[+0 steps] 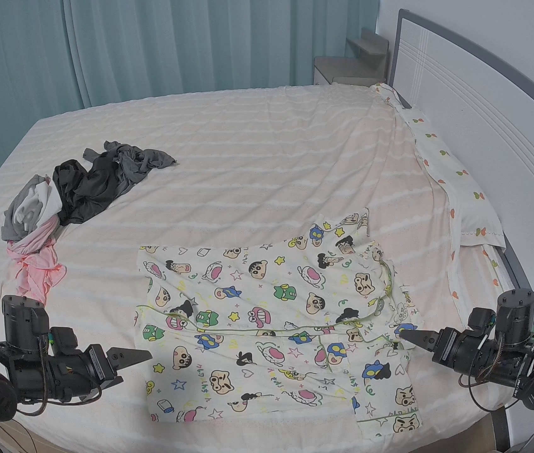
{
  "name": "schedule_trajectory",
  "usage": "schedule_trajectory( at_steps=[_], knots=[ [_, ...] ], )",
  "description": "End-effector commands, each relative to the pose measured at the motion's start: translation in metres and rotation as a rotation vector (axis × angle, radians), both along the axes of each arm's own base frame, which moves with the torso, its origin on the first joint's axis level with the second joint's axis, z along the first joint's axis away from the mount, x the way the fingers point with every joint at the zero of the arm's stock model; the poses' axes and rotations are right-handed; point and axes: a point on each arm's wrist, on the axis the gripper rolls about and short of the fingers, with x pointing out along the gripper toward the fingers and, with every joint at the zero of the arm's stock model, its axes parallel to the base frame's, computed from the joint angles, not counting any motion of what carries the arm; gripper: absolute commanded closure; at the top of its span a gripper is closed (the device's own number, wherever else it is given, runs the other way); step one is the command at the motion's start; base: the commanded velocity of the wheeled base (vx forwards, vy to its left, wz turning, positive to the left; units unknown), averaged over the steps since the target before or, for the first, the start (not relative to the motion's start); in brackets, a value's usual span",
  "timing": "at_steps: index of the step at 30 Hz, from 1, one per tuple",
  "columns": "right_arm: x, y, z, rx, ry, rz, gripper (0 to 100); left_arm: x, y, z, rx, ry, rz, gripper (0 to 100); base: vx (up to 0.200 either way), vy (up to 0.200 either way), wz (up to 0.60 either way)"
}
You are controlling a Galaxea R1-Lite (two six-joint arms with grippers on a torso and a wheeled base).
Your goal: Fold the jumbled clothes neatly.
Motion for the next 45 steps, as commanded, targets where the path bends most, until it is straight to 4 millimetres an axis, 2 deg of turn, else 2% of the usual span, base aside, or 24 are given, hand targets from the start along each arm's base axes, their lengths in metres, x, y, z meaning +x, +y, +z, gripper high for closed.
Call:
schedule_trajectory(
  at_steps=[1,6,10,15,19,20,24,36,43,44,45],
  knots=[
    [-0.006,-0.002,0.001,-0.001,-0.001,0.003,0,-0.005,-0.003,-0.006,-0.008,0.052,0.002,0,-0.2,0.0,0.0],
    [-0.009,0.003,-0.001,-0.005,0.013,0.034,0,0.008,-0.003,-0.035,0.06,0.201,0.066,0,-0.2,0.0,0.0],
    [-0.012,0.007,-0.002,-0.007,0.02,0.057,0,0.022,-0.006,-0.052,0.063,0.229,0.131,0,0.0,0.0,0.0],
    [-0.012,0.009,-0.002,-0.002,0.022,0.062,0,0.043,-0.03,-0.076,0.136,0.215,0.244,0,0.0,0.0,0.0],
    [-0.011,0.009,-0.003,-0.004,0.023,0.062,0,0.055,-0.047,-0.079,0.144,0.172,0.279,0,0.0,0.0,0.0],
    [-0.011,0.01,-0.003,-0.003,0.019,0.064,0,0.063,-0.054,-0.079,0.136,0.146,0.285,0,0.0,0.0,0.0],
    [-0.011,0.01,-0.002,0.001,0.01,0.065,0,0.078,-0.059,-0.081,0.141,0.112,0.309,0,0.0,0.0,0.0],
    [-0.011,0.011,-0.001,0.003,0.0,0.063,0,0.089,-0.064,-0.089,0.162,0.099,0.321,0,0.0,0.0,0.0],
    [-0.01,0.01,-0.003,0.0,0.008,0.058,0,0.089,-0.067,-0.1,0.249,0.094,0.287,0,0.0,0.0,0.0],
    [-0.01,0.009,-0.003,-0.004,0.013,0.054,0,0.09,-0.068,-0.101,0.256,0.092,0.289,100,0.0,0.0,0.0],
    [-0.01,0.009,-0.005,-0.008,0.018,0.052,0,0.089,-0.069,-0.101,0.263,0.092,0.287,100,0.0,0.0,0.0]
  ],
)
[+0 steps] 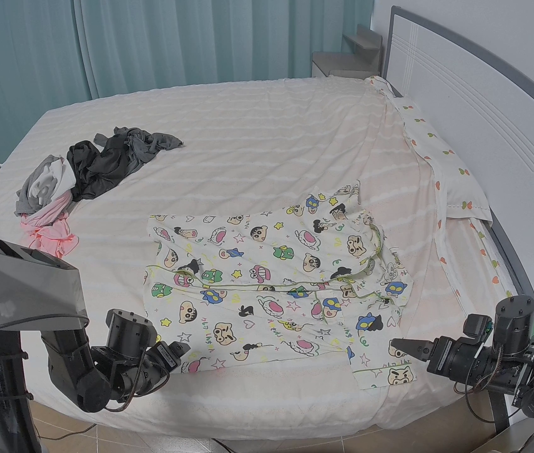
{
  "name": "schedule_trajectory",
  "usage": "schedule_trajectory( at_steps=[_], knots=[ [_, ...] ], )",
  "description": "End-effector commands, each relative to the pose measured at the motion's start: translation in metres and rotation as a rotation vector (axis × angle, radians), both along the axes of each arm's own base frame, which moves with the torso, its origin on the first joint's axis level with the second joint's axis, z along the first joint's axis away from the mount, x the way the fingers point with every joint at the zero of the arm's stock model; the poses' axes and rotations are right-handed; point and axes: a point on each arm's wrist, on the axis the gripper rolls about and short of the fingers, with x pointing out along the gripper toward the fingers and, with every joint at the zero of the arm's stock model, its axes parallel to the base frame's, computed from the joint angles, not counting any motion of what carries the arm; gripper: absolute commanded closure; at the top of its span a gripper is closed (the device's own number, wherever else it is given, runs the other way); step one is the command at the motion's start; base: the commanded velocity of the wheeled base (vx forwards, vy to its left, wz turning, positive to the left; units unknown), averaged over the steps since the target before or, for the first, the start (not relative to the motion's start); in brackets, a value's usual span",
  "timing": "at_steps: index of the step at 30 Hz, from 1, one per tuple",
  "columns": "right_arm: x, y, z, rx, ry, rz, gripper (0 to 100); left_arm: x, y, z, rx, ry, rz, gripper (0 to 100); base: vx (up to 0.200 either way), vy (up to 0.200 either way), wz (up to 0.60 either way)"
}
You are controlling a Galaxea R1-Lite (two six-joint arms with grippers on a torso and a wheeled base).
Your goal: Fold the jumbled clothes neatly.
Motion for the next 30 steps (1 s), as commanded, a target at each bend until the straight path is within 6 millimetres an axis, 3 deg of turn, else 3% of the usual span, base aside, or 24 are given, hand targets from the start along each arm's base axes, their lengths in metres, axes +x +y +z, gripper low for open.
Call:
schedule_trajectory(
  at_steps=[1,6,9,15,21,30],
  knots=[
    [-0.002,-0.003,-0.006,-0.024,0.028,-0.013,0,-0.001,-0.003,-0.007,0.02,0.019,-0.009,100,0.0,0.0,0.0],
    [0.007,-0.014,-0.01,-0.064,0.021,-0.048,0,-0.002,-0.003,-0.008,0.022,0.02,-0.011,100,0.0,0.0,0.0],
    [0.025,-0.027,-0.03,-0.156,0.05,-0.022,0,-0.002,-0.002,-0.006,0.019,0.013,-0.01,100,0.0,0.0,0.0],
    [0.036,-0.037,-0.064,-0.228,0.097,0.101,0,-0.007,0.0,0.001,0.015,0.006,-0.009,100,0.0,0.0,0.0],
    [0.049,-0.034,-0.091,-0.275,0.053,0.155,0,-0.017,0.004,0.015,0.002,-0.013,-0.01,100,0.0,0.0,0.0],
    [0.057,-0.024,-0.098,-0.277,0.022,0.189,0,-0.015,0.007,0.014,0.004,-0.01,0.004,100,0.0,0.0,0.0]
  ],
)
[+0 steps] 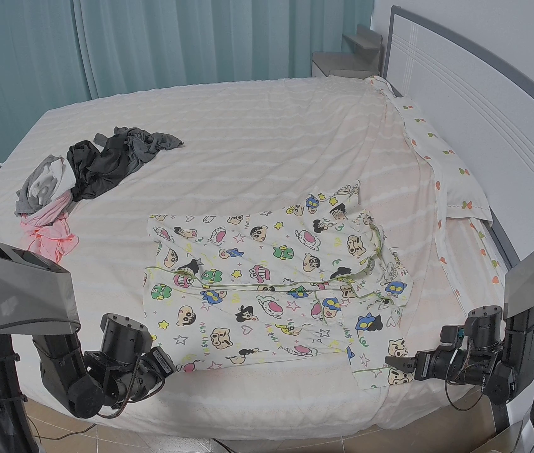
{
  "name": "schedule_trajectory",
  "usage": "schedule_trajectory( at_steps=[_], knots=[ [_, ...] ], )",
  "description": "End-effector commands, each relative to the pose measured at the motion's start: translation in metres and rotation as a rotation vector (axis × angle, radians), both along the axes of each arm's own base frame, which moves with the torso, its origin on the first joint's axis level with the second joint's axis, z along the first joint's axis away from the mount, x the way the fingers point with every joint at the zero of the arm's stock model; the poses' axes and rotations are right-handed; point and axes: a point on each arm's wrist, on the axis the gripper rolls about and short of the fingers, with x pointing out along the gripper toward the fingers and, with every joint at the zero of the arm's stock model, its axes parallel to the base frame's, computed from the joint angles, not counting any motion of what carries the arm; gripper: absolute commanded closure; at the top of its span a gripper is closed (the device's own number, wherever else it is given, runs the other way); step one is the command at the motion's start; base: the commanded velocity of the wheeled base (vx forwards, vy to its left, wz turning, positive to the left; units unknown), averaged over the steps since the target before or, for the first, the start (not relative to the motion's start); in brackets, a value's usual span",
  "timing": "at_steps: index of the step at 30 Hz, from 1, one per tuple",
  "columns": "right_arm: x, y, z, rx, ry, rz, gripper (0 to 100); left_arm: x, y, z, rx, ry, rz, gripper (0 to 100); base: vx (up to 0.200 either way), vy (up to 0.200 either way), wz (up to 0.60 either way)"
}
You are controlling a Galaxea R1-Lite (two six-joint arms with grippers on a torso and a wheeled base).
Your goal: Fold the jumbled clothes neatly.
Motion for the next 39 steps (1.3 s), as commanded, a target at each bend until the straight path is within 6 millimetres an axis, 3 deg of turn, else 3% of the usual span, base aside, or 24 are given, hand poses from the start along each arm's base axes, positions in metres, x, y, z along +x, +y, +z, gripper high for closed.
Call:
schedule_trajectory(
  at_steps=[1,4,5,16,22,39],
  knots=[
    [0.001,0.004,-0.013,-0.006,0.033,0.017,0,0.0,0.002,0.003,-0.004,-0.011,0.006,100,0.0,0.0,0.0],
    [0.003,0.005,-0.013,-0.005,0.026,0.02,0,0.0,0.002,0.003,-0.003,-0.009,0.006,100,0.0,0.0,0.0],
    [0.003,0.006,-0.014,-0.005,0.026,0.023,100,0.0,0.002,0.003,-0.003,-0.009,0.006,100,0.0,0.0,0.0],
    [-0.01,0.001,-0.01,-0.009,0.066,0.013,100,-0.004,0.004,0.001,0.004,0.009,0.011,100,0.0,0.0,0.0],
    [-0.027,0.0,0.004,0.047,0.094,0.071,100,-0.016,0.009,0.0,0.016,0.038,0.011,100,0.0,0.0,0.0],
    [-0.049,0.0,-0.003,-0.022,0.315,0.112,100,-0.035,0.018,0.0,0.028,0.094,-0.004,100,0.0,0.0,0.0]
  ],
)
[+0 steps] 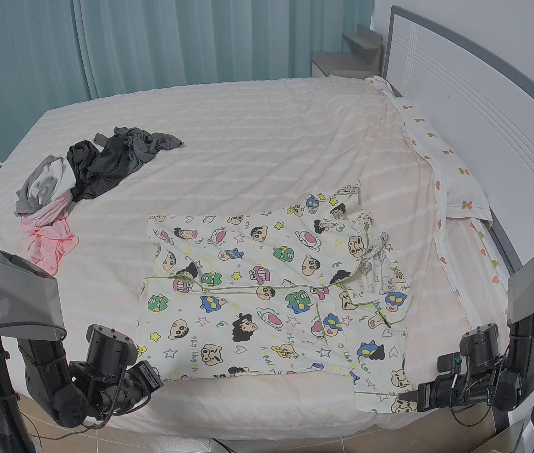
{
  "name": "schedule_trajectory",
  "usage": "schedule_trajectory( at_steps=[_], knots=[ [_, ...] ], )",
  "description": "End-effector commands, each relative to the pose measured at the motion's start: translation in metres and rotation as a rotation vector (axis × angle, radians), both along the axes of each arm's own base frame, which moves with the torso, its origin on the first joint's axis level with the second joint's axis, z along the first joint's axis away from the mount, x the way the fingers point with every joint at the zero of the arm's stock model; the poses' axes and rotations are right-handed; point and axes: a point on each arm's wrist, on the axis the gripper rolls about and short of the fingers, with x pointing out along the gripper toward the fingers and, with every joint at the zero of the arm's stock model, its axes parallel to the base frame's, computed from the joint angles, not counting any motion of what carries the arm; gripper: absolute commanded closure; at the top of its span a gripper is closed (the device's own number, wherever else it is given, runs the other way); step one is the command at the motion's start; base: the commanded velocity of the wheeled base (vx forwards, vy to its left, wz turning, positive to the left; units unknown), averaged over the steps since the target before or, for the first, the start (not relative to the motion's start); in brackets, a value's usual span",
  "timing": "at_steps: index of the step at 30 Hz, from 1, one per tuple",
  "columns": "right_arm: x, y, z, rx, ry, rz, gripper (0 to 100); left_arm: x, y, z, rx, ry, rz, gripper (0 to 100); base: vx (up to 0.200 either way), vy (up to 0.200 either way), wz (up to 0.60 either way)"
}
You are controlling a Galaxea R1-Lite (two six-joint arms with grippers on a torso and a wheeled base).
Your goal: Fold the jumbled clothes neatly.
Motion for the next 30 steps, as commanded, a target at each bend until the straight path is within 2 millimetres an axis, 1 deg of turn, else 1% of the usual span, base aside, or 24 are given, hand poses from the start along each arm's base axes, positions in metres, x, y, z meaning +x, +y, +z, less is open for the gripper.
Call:
schedule_trajectory(
  at_steps=[1,8,16,25,26,30],
  knots=[
    [-0.008,0.001,0.002,-0.017,0.027,0.022,100,-0.006,0.002,-0.001,0.0,0.02,-0.004,100,0.0,0.0,0.0],
    [-0.011,0.002,0.0,-0.086,0.045,0.013,100,-0.014,0.005,-0.003,0.012,0.054,-0.003,100,0.0,0.0,0.0],
    [-0.016,0.001,0.005,-0.111,0.054,0.049,100,-0.019,0.008,-0.006,0.023,0.081,0.0,100,0.0,0.0,0.0],
    [-0.016,0.0,0.004,-0.115,0.056,0.043,100,-0.022,0.009,-0.006,0.022,0.093,-0.002,100,0.0,0.0,0.0],
    [-0.016,0.0,0.004,-0.116,0.061,0.043,0,-0.025,0.01,-0.006,0.007,0.105,-0.014,0,0.0,0.0,0.0],
    [-0.016,-0.001,0.006,-0.112,0.05,0.036,0,-0.026,0.01,-0.006,-0.011,0.107,-0.014,0,0.0,0.0,0.0]
  ],
)
